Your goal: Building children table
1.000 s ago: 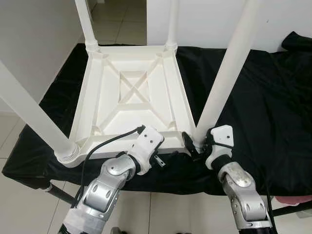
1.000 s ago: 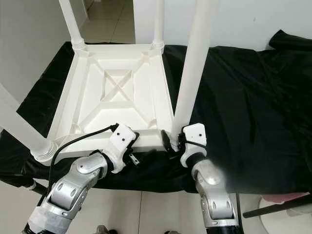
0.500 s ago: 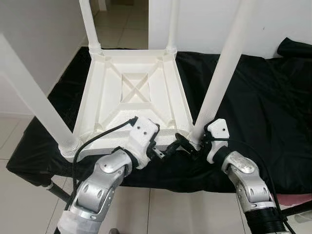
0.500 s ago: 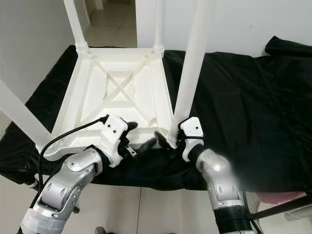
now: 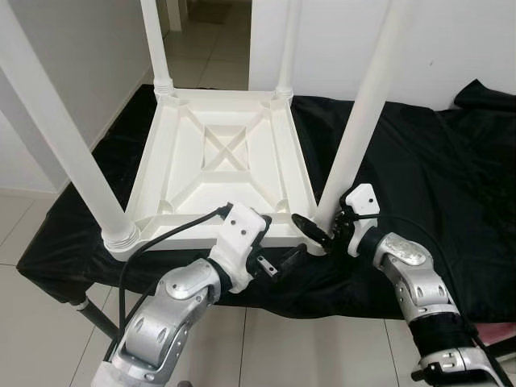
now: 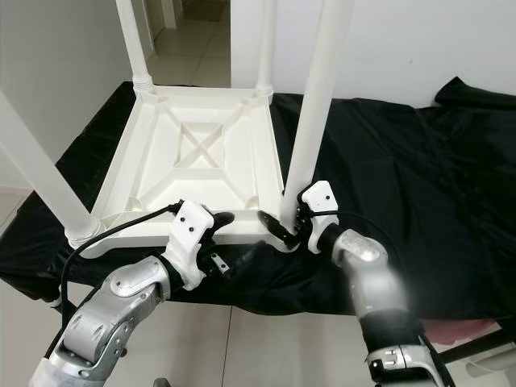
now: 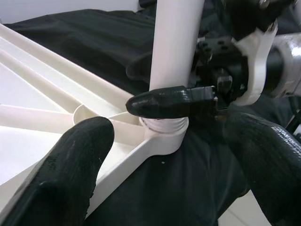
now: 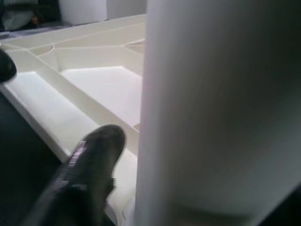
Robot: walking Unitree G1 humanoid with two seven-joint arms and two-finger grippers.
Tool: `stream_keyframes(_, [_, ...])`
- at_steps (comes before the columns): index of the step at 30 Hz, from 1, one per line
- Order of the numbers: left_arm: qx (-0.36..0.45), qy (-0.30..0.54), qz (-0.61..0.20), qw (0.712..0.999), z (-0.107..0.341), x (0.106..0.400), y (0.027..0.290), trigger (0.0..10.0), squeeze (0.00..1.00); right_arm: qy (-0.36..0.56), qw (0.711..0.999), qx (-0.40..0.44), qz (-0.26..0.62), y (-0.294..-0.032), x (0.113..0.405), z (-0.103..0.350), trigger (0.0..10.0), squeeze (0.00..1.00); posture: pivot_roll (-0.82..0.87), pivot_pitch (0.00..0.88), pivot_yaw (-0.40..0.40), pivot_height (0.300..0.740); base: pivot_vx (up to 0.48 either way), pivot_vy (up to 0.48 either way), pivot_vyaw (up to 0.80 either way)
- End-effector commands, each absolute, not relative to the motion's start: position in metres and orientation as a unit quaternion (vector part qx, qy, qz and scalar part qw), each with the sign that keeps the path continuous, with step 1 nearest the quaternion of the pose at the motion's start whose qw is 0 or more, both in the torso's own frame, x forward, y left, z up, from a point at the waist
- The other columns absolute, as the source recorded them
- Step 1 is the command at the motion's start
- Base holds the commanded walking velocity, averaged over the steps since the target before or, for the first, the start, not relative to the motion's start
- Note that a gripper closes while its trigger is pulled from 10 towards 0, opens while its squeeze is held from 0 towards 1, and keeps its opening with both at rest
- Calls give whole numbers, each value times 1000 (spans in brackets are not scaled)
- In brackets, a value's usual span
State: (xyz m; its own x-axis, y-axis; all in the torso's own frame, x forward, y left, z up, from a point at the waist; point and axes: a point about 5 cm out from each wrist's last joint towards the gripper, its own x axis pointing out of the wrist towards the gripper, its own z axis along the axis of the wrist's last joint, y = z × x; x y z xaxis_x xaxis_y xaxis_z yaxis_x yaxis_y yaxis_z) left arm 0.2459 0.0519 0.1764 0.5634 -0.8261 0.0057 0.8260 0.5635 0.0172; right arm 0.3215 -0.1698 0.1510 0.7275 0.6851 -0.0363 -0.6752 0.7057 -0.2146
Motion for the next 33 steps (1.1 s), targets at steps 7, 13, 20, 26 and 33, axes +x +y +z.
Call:
stream_keyframes(7, [-5, 10, -504, 864, 174, 241, 51, 10000, 0, -18, 921, -95, 377, -174, 320, 146, 0, 0, 24, 7, -13, 740, 0, 0, 0])
stream_keyframes(13, [-8, 12, -491, 871, 171, 246, 51, 10000, 0, -30, 938, -60, 339, -173, 313, 145, 10000, 0, 6, 7, -5, 740, 0, 0, 0])
stream_keyframes(20, [-9, 24, -470, 883, 167, 255, 56, 10000, 0, -45, 958, -55, 277, -167, 308, 146, 10000, 0, -19, 6, 8, 740, 0, 0, 0])
stream_keyframes(26, [-11, 20, -447, 894, 168, 260, 59, 10000, 0, -53, 972, -31, 227, -160, 302, 147, 10000, 0, -31, 13, 8, 740, 0, 0, 0])
stream_keyframes(33, [-8, 15, -425, 905, 168, 266, 61, 10000, 0, -25, 994, -20, 101, -159, 296, 140, 10000, 0, -31, 14, 8, 740, 0, 0, 0])
